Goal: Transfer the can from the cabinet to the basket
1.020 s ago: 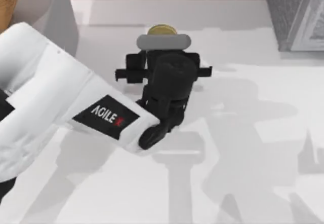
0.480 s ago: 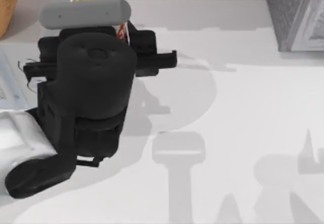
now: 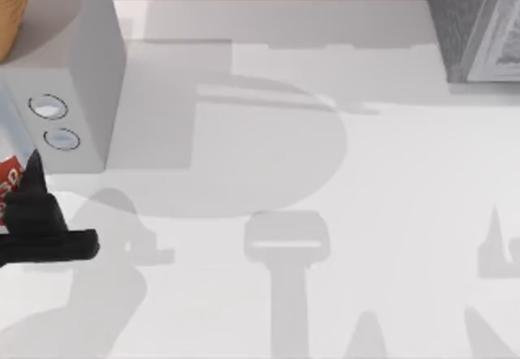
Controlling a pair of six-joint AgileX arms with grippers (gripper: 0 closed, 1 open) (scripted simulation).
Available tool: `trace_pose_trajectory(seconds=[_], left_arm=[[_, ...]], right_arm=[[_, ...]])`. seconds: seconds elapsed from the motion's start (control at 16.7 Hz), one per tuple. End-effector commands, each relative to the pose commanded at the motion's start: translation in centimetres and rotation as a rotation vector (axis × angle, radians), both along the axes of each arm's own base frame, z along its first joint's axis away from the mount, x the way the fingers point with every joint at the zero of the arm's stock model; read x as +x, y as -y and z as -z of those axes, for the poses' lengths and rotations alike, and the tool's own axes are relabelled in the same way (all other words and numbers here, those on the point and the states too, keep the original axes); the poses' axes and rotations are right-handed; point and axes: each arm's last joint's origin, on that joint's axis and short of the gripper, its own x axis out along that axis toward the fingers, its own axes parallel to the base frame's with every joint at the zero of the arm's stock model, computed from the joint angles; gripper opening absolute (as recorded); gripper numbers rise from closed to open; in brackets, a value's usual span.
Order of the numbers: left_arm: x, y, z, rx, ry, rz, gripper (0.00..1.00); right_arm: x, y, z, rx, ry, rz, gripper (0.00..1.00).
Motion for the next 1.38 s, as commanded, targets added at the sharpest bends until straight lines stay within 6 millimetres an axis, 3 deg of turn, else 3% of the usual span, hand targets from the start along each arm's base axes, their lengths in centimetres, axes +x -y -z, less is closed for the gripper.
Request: trace_pose_trajectory(seconds=[0.3,0.72,1.08,1.38], left_arm=[[-1.3,-1.9,2.3,0.040,-0.013,0.001,0.00],[-1.1,-1.8,1.8,0.055,-0.026,0.005,0.00],[1.4,-1.3,-3.9,0.169,-0.157,0.073,0.00],[6.9,-1.0,-10.5,0.269,-0.346,0.210,0.00]], right_arm=[[0.0,0.0,0.0,0.000,0.000,0.000,1.00],[0.0,0.0,0.0,0.000,0.000,0.000,1.00],[0.0,0.0,0.0,0.000,0.000,0.000,1.00],[0.0,0.0,0.0,0.000,0.000,0.000,1.00]])
